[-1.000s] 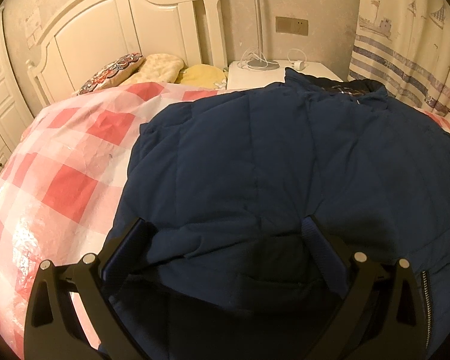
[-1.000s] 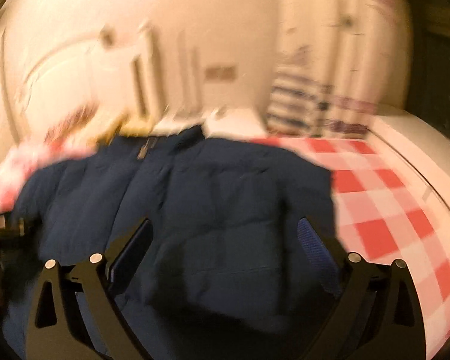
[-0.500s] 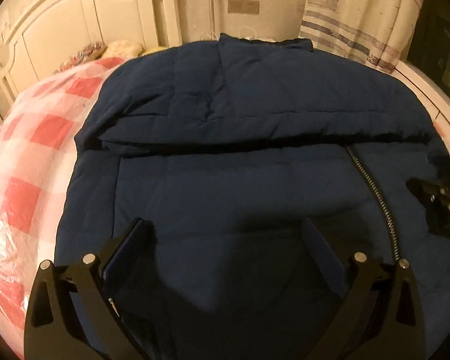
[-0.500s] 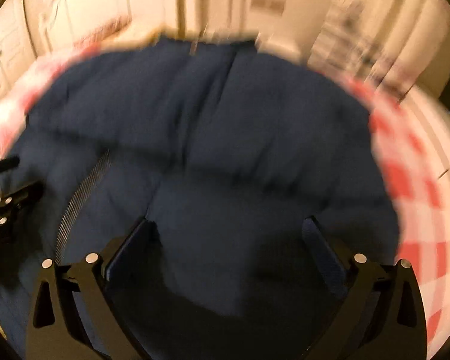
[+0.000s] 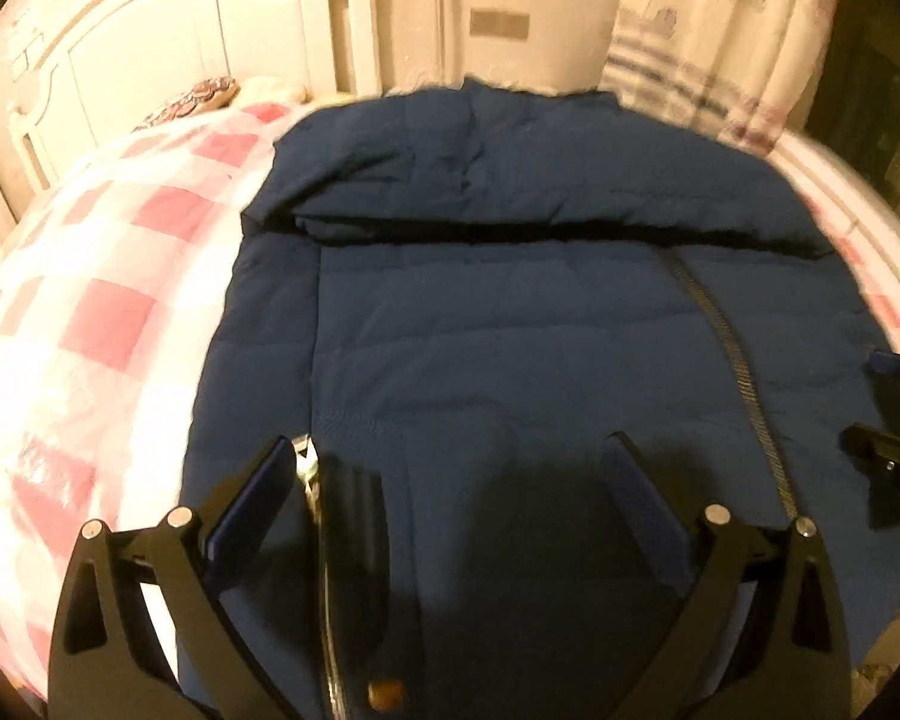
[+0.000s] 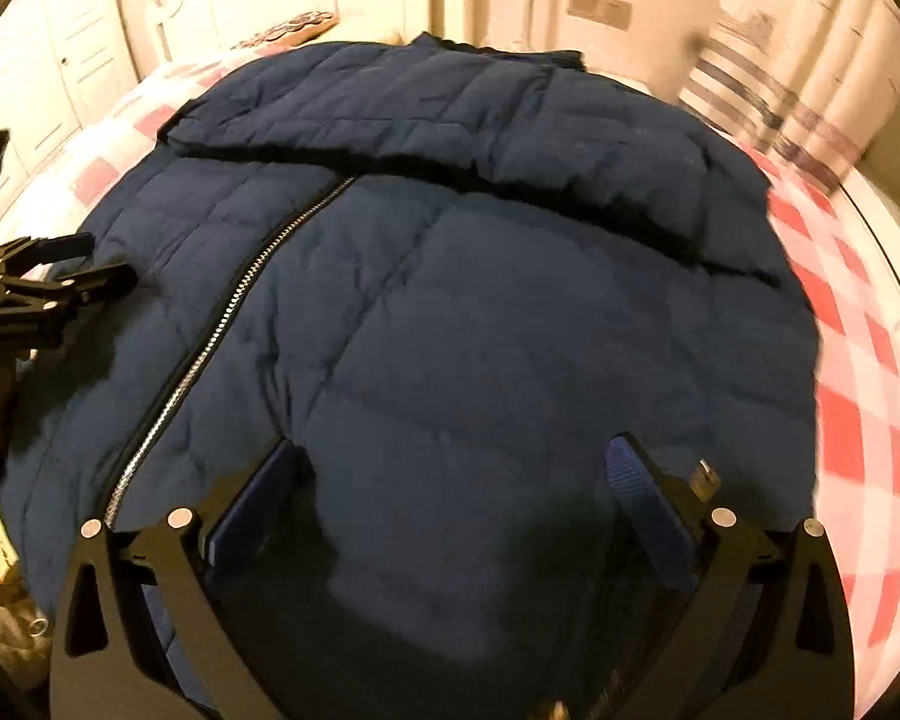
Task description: Fold large clothes
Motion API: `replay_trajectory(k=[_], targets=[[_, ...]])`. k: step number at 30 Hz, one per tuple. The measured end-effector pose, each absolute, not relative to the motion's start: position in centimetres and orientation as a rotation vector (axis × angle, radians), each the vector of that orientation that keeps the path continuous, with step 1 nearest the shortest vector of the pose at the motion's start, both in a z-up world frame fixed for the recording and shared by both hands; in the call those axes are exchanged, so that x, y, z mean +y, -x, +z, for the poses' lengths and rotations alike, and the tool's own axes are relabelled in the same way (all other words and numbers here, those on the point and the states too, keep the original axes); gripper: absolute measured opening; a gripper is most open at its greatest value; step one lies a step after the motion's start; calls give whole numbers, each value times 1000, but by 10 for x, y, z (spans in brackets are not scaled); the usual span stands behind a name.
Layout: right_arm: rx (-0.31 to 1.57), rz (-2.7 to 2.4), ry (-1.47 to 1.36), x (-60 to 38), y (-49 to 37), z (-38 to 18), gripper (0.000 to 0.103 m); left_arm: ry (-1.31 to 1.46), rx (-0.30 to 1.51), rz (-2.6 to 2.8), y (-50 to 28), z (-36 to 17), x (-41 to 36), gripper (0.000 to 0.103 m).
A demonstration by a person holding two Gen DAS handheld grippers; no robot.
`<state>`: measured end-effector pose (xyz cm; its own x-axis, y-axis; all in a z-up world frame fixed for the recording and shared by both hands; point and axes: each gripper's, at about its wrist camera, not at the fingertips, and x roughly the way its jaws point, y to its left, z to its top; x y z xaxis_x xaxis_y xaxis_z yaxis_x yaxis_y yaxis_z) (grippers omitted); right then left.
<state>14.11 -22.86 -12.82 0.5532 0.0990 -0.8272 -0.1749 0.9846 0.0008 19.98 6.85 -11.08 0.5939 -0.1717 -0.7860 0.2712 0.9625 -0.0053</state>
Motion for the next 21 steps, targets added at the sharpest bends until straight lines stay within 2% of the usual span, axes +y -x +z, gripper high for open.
replay_trajectory(k=[3, 6, 14, 17, 21], targets=[[938, 205, 104, -231, -115, -124, 99, -178, 885, -253, -175, -115, 76, 101], [973, 223, 116, -237, -99, -145, 99, -179, 906, -246, -163, -134, 89, 101], [865, 211, 115, -232, -56, -125, 99, -98, 869, -274, -113, -116, 110, 101], [905, 216, 154, -225, -45, -143, 99, -186, 877, -269, -97, -134, 102, 101], [902, 182, 98, -231, -32, -144, 99, -182, 813, -268, -75, -122, 108, 101]])
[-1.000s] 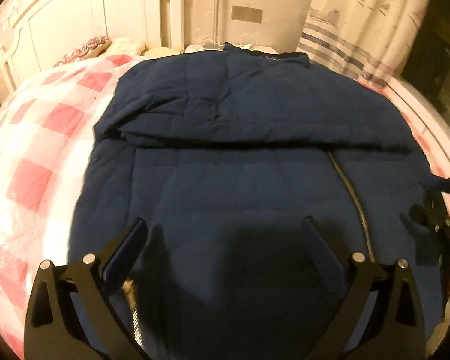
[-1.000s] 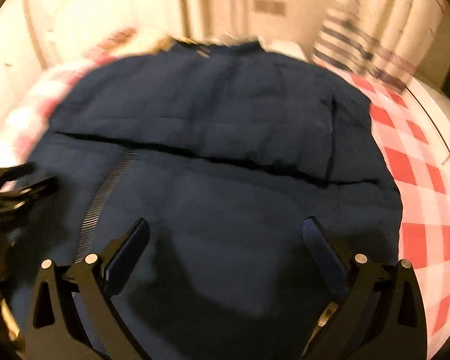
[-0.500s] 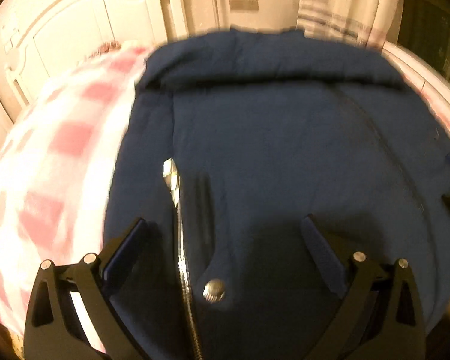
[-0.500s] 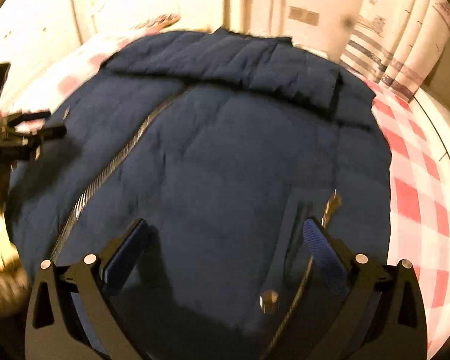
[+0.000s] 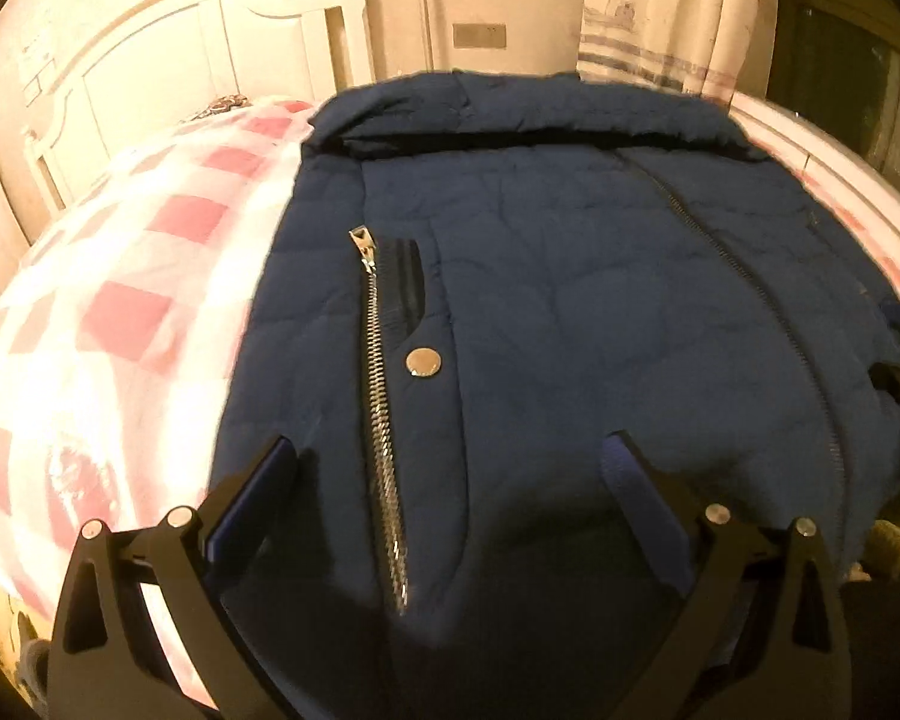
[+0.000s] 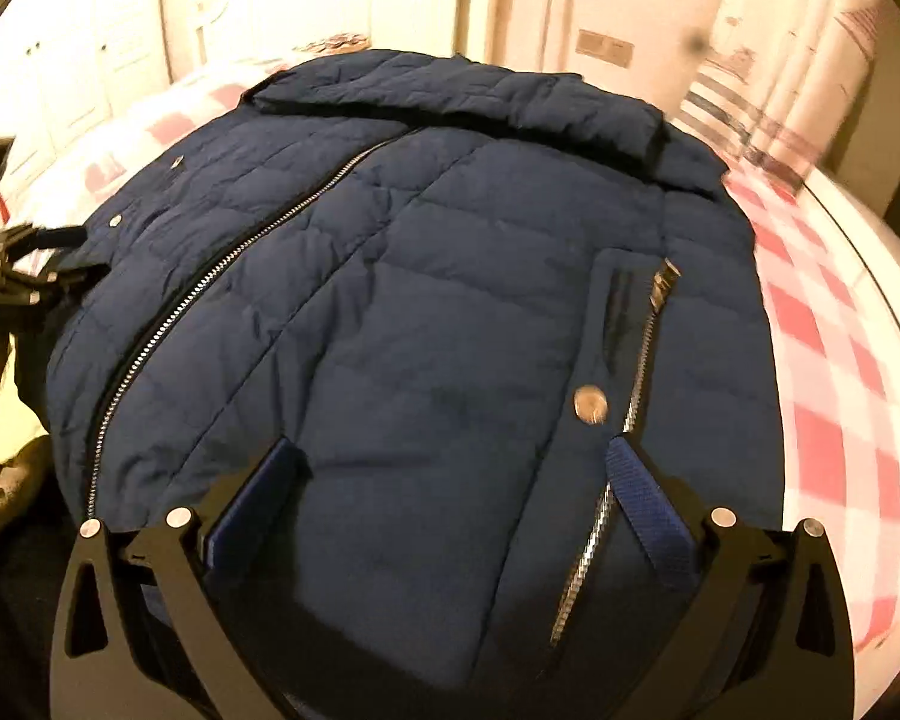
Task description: Fold large clothes
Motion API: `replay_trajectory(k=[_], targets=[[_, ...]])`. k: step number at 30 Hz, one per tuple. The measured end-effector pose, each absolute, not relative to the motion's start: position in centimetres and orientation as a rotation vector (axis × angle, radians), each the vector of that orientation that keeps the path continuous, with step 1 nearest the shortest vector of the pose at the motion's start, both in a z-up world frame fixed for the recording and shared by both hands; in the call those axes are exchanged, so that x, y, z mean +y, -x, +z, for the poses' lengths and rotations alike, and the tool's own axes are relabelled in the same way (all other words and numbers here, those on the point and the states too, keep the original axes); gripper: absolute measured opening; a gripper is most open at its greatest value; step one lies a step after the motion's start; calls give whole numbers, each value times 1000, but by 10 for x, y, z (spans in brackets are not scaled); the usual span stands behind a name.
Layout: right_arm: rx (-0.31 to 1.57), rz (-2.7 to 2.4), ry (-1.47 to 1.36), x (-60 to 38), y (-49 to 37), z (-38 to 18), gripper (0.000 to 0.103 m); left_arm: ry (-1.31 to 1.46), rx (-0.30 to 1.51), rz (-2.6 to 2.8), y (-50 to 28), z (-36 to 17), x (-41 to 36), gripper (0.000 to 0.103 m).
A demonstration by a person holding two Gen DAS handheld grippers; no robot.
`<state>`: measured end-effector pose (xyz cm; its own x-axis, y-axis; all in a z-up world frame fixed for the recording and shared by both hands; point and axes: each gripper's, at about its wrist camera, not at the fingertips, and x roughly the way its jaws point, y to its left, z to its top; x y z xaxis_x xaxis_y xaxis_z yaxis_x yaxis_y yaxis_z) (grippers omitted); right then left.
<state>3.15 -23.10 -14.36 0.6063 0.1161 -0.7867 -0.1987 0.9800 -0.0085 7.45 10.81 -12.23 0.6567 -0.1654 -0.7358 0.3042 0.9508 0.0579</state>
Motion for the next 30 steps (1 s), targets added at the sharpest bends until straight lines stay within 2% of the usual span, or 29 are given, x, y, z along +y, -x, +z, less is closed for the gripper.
replay_trajectory(k=[4, 7, 15, 19, 23, 30], targets=[[873, 204, 129, -227, -10, -140, 99, -239, 724, -354, -40, -112, 99, 101], [896, 230, 118, -227, -3, -155, 99, -406, 731, -325, -33, -135, 76, 101], [849, 193, 185, -229, 12, -145, 99, -311, 712, -289, -36, -125, 100, 101], [869, 206, 101, -250, 15, -157, 99, -201, 808, -308, -55, -137, 123, 101], [853, 212, 94, -256, 27, -148, 99, -200, 781, -292, -47, -131, 134, 101], [844, 203, -157, -319, 59, -154, 99, -9, 826, -303, -37, -137, 178, 101]])
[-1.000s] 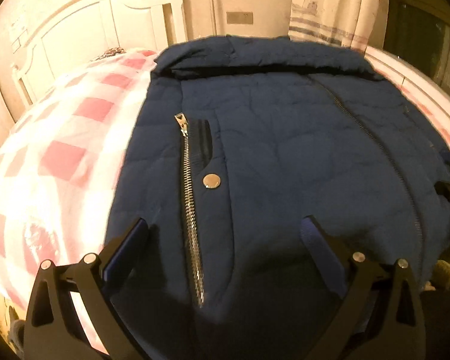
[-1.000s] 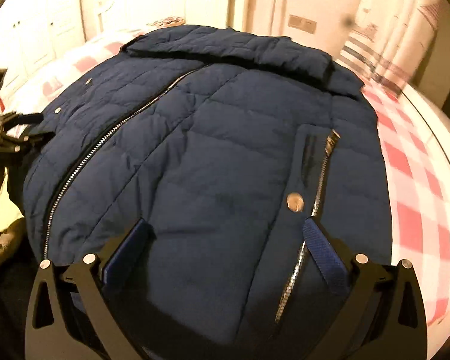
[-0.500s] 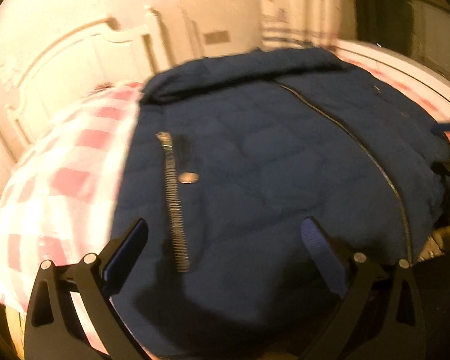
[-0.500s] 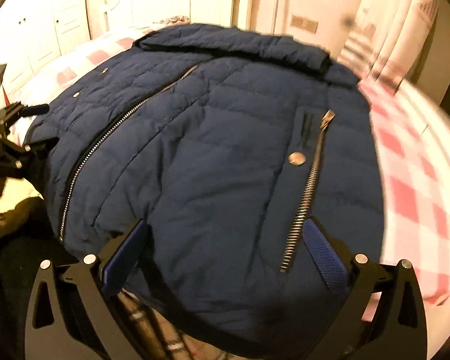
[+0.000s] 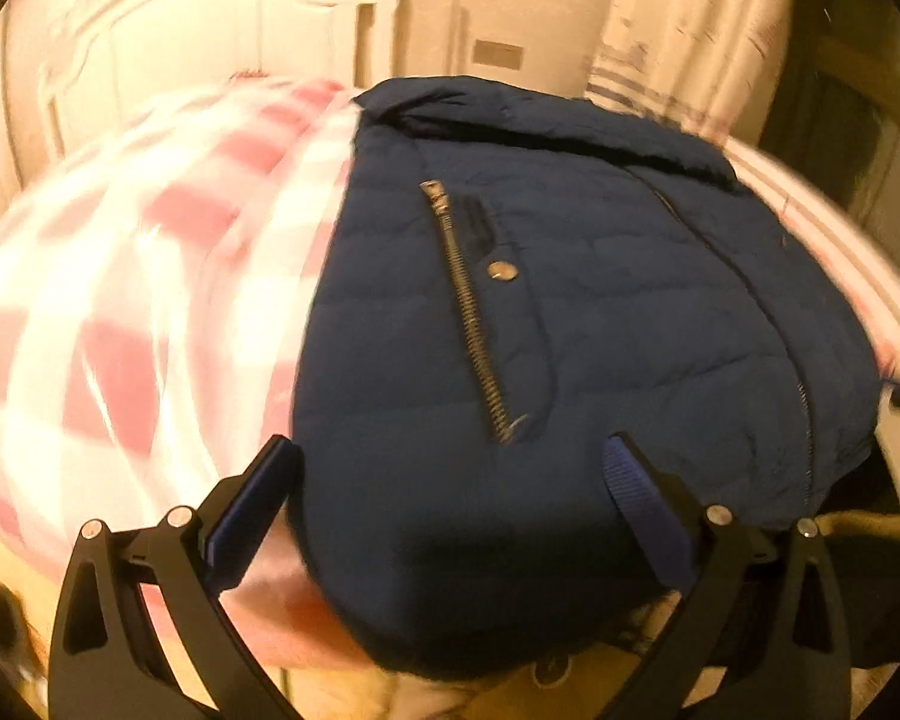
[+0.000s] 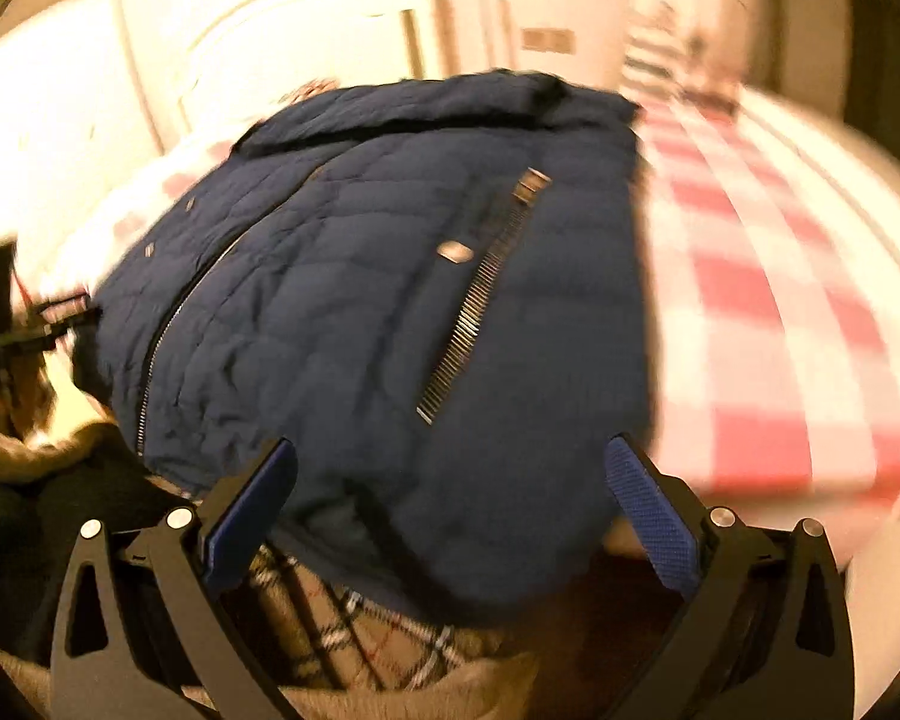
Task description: Fold large clothes
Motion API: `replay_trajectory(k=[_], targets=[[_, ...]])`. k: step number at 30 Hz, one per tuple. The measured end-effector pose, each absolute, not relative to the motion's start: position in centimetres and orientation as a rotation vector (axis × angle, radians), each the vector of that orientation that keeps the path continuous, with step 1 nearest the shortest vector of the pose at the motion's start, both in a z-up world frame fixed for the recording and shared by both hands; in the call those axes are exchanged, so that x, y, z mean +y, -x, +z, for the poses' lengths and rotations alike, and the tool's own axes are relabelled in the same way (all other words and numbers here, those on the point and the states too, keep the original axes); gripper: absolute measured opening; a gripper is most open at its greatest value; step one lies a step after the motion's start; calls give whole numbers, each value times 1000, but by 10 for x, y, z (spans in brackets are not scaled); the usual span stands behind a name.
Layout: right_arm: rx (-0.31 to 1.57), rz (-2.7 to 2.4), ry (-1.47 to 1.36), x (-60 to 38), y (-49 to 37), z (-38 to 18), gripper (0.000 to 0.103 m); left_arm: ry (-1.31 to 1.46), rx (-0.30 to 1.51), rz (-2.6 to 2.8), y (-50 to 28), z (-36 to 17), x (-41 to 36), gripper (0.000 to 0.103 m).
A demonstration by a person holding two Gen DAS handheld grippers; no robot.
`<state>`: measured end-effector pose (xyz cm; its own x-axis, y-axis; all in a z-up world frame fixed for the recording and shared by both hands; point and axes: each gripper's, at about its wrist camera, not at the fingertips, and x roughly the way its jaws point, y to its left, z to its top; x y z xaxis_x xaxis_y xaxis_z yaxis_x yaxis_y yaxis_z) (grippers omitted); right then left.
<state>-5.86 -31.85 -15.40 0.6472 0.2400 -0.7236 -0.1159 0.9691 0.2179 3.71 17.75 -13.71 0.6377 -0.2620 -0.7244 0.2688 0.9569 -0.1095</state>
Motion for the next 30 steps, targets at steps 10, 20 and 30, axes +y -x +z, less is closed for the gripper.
replay_trajectory(k=[10, 20, 30], targets=[[880, 297, -383, -342, 70, -205, 91, 20, 829, -350, -15, -139, 187, 88], [845, 299, -412, -338, 61, -211, 74, 217, 918, -378, -16, -162, 222, 75], [829, 363, -456, -331, 53, -218, 68, 276, 871, -400, -24, -174, 224, 81]])
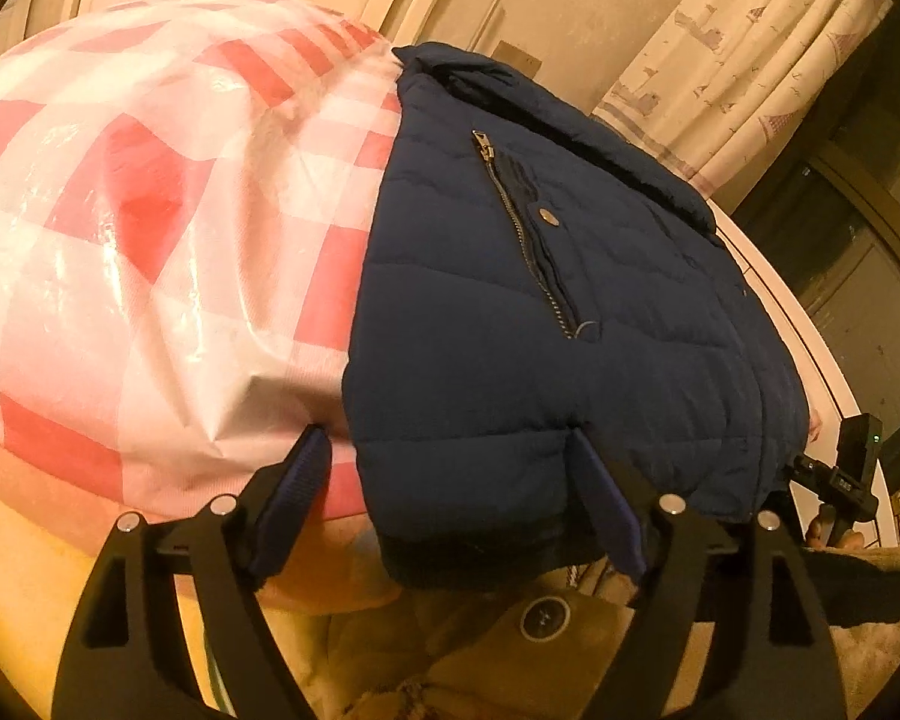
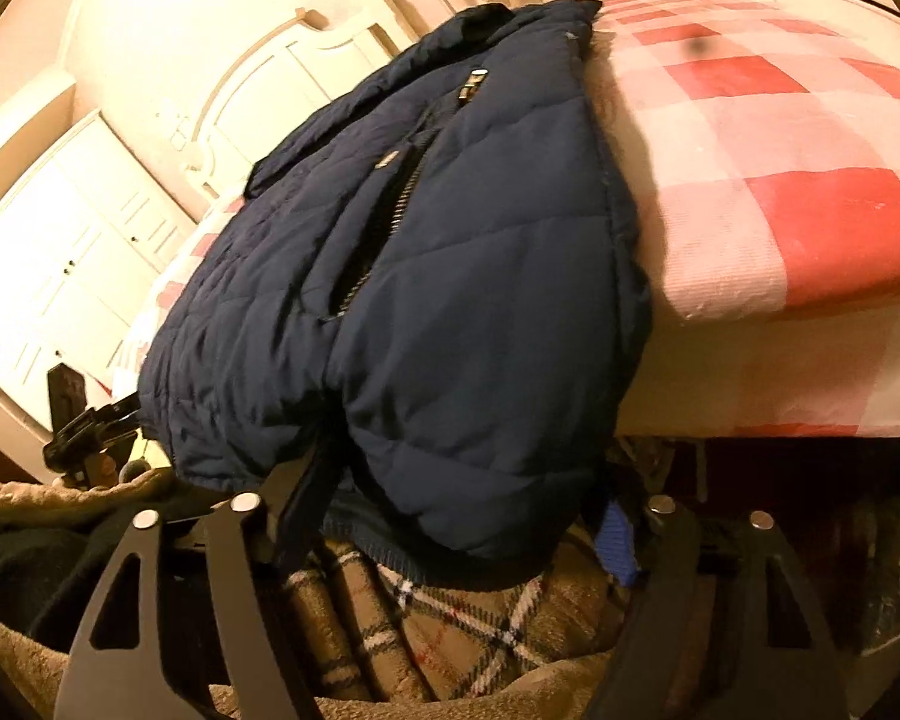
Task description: Fold large clothes
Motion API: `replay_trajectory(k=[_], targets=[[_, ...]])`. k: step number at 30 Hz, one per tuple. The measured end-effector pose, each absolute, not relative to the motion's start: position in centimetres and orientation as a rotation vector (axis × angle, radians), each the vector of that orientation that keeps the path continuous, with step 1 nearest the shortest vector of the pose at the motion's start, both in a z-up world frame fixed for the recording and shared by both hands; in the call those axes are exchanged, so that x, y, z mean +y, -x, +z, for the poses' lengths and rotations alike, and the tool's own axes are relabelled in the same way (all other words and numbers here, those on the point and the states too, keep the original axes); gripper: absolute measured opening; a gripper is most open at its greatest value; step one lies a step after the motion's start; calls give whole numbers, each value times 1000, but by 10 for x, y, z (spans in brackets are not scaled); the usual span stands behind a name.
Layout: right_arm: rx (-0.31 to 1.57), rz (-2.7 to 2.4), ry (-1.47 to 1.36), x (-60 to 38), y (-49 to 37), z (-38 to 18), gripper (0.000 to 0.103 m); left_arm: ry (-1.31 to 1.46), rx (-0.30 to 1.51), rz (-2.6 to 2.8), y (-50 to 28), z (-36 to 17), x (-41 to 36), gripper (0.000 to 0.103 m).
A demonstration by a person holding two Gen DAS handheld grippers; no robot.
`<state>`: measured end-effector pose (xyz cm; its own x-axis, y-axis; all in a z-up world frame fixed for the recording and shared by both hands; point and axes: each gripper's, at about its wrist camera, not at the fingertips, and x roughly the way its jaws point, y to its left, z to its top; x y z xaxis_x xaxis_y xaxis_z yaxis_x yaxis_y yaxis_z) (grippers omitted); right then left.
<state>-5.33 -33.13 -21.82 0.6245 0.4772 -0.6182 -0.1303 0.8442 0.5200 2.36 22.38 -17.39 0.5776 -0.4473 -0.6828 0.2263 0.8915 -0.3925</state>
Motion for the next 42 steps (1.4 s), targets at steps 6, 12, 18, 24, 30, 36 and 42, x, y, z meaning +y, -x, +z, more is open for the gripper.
replay_trajectory(k=[6, 12, 18, 24, 30, 36, 42], targets=[[739, 443, -357, -325, 79, -200, 30, 156, 846, -451, -10, -158, 201, 20], [607, 488, -352, -328, 106, -169, 20, 305, 624, -633, 15, -94, 212, 16], [390, 546, -445, -348, 130, -119, 18, 433, 520, -720, 21, -55, 223, 16], [242, 592, -388, -348, 155, -63, 18, 464, 392, -782, 40, -8, 238, 16], [102, 633, -310, -340, 181, -12, 18, 447, 251, -853, 74, 37, 251, 16], [-21, 662, -297, -343, 186, 27, 17, 462, 151, -918, 78, 70, 258, 16], [15, 603, -309, -351, 109, 53, 17, 518, 211, -822, -5, 87, 242, 17]])
